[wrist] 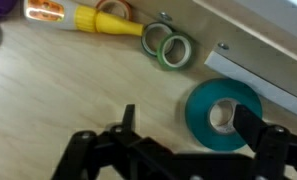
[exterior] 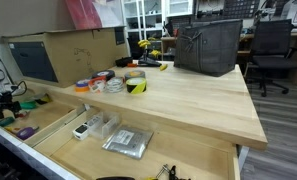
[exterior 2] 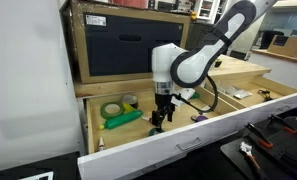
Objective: Take the green tape out of the drawer
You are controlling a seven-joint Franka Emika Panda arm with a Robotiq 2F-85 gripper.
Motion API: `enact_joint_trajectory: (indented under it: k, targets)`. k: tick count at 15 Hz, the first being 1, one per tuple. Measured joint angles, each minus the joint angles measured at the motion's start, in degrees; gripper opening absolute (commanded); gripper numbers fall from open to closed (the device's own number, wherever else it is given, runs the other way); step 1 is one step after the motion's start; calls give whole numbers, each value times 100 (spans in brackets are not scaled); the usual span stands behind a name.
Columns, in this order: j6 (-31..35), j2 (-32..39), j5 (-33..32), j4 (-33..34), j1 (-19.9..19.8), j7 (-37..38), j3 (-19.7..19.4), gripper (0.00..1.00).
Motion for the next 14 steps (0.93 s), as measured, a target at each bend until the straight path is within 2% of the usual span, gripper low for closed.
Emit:
enact_joint_trajectory:
  k: [5,14]
  targets:
    - [-47,218,-158,279,152,-185,-166,100]
    - [-71,317,-411,310,281,-392,-254,100]
